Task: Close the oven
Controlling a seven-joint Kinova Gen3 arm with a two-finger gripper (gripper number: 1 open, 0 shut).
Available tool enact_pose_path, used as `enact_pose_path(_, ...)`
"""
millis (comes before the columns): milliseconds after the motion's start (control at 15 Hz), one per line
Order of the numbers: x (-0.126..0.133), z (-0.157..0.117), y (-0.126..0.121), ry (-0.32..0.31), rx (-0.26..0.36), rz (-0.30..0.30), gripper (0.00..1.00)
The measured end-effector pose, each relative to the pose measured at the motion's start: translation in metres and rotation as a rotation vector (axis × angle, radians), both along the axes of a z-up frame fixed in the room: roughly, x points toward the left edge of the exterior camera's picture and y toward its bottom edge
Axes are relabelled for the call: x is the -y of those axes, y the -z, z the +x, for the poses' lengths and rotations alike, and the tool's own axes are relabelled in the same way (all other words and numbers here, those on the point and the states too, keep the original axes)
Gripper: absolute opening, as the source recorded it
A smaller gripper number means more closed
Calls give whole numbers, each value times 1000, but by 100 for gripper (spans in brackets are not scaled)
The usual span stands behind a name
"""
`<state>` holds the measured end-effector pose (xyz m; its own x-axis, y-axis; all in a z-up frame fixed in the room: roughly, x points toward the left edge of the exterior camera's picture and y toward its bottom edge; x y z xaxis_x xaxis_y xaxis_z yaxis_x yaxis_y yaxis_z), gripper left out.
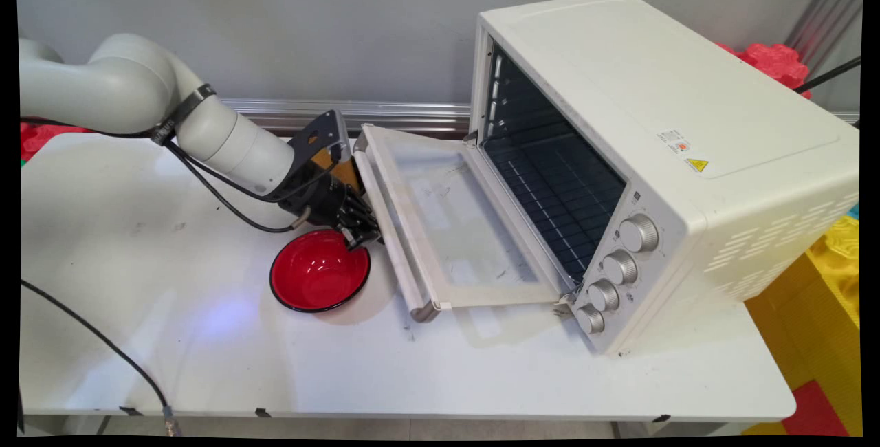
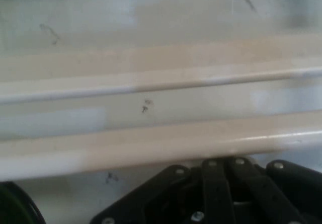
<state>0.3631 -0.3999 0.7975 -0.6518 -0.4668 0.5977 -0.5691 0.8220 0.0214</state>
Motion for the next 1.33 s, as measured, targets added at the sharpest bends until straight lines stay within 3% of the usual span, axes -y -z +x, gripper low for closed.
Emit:
enact_pose_path(600,11,-1,-11,7,-60,-29,0)
enact_pose_path(1333,37,-9,-49,10,-146,-98,0)
